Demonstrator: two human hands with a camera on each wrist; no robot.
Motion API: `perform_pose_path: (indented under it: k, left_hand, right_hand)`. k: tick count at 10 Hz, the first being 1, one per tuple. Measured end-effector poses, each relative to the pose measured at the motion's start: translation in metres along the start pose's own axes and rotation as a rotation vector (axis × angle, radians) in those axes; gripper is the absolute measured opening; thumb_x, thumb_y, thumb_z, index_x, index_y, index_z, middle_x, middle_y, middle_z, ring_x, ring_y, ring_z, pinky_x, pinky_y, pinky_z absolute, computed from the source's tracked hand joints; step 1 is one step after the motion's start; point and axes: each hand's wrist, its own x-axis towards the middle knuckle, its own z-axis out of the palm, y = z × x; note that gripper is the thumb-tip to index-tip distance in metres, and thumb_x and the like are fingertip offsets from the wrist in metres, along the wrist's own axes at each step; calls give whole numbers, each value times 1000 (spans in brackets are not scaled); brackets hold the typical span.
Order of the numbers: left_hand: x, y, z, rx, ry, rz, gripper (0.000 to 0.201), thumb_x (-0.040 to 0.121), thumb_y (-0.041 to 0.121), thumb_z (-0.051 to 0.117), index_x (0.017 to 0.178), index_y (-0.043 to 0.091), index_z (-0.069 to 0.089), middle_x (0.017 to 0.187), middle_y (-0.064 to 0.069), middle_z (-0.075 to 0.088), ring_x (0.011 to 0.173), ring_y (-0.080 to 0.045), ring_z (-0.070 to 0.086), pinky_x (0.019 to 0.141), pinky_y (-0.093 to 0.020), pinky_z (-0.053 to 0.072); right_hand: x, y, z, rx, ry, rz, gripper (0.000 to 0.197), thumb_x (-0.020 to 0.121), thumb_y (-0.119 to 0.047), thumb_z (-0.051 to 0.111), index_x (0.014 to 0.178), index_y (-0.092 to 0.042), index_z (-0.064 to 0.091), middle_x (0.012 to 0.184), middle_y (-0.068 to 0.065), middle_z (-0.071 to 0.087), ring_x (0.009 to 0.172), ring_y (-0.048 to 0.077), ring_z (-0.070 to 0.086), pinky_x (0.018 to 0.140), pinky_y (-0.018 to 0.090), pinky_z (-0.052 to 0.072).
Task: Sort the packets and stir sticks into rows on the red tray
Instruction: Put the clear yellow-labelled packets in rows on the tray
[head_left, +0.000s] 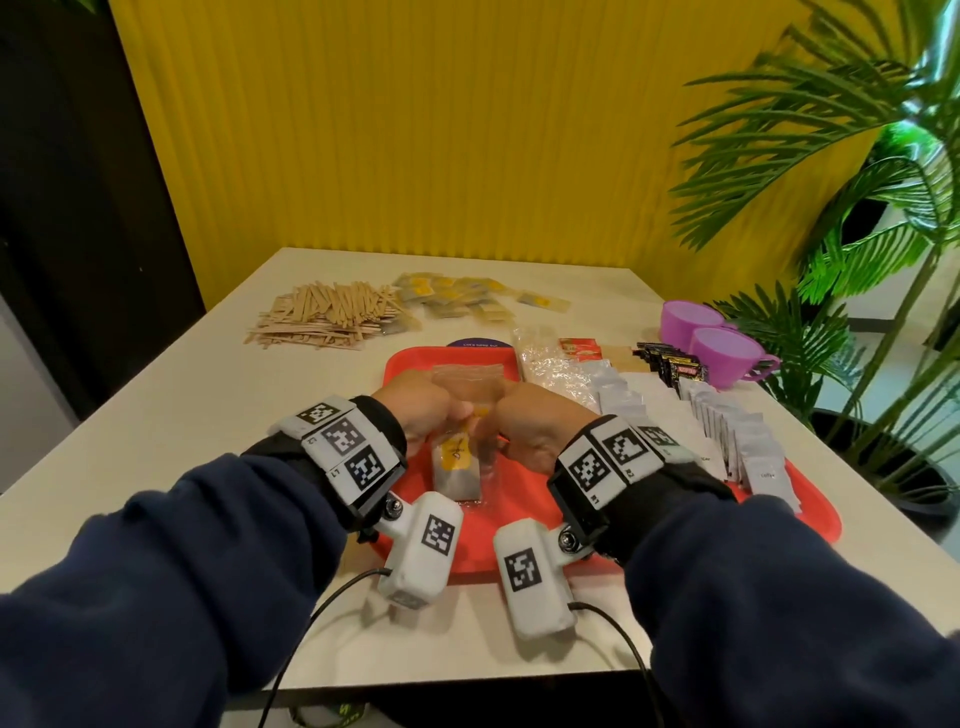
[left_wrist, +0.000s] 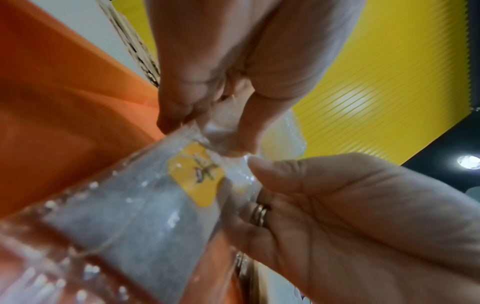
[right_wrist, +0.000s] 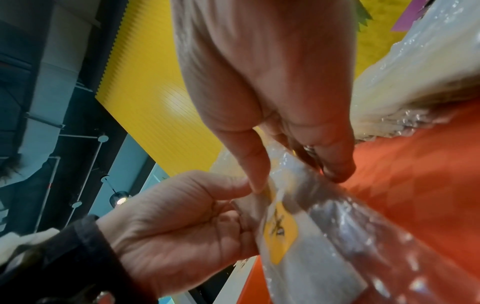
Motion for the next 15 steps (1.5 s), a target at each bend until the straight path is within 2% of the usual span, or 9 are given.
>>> perform_pose_path:
  k: [2,3,4,6,9,10,11,14,15]
  left_hand:
    - [-6,6,2,45,56,23,26,87,-5,56,112,1,61,105,-12,66,93,-24,62,89,-35,48]
    - [-6,11,4,15,56,90,28,90,-6,52,117,-3,57,93,-9,65,69,-12,61,66,-21,49]
    - [-5,18,4,-27,78,150,29,91,-4,51,120,-6,54,84,-6,63,55,-4,60,54,-14,49]
    - [-1,17,5,-72,19,124,12,88,-5,54,89,5,61,86,-10,62,75,-19,59,71,-28,49]
    - [-2,3,-5,150,-91,-72,9,86,-6,57,86,2,62,76,-8,67,67,-17,64,69,-33,52]
    - [-3,6,-5,161,-30,-55,10,86,-1,59,82,8,62,78,-5,64,68,-15,60,57,-26,46]
    - [-1,9,-5,141,17,-39,13,88,3,60,79,12,58,77,-4,61,67,-16,57,57,-25,44]
    - [5,32,-10,63,33,-18,8,91,29,58,88,21,57,86,-2,63,79,-21,56,84,-41,32]
    - [9,42,-12,68,42,-21,26,85,40,62,97,17,62,108,-5,67,101,-29,59,74,-47,44]
  right_hand:
    - [-12,-4,-5,-165,-37,39,24,81,12,58,95,-7,55,81,7,56,73,17,56,68,24,45]
    - [-8,-5,-2,-345,1,68,16,71,-1,72,82,-7,62,91,14,65,89,28,64,83,36,51]
    - [4,-8,-2,-463,99,66,44,59,-7,79,101,-2,64,105,15,67,101,32,63,87,43,51]
    - [-4,-23,-9,-619,59,77,10,83,-8,65,84,-15,58,72,-6,47,72,11,49,66,20,44]
    - [2,-22,3,-904,-49,334,35,93,-22,55,61,-11,49,50,1,54,58,12,47,59,22,40]
    - [3,-20,3,-833,-53,347,32,93,-15,55,61,-10,50,44,0,55,62,12,48,69,23,44]
    - [-1,-20,-1,-637,-56,308,18,84,-5,65,69,-6,56,74,8,58,80,19,56,92,30,47]
    - [2,-18,-4,-527,38,149,16,82,-13,70,92,-4,62,85,7,59,75,18,58,73,29,51]
    - [5,-24,-7,-390,111,118,30,76,-16,76,100,-9,61,85,5,59,70,18,58,58,27,50]
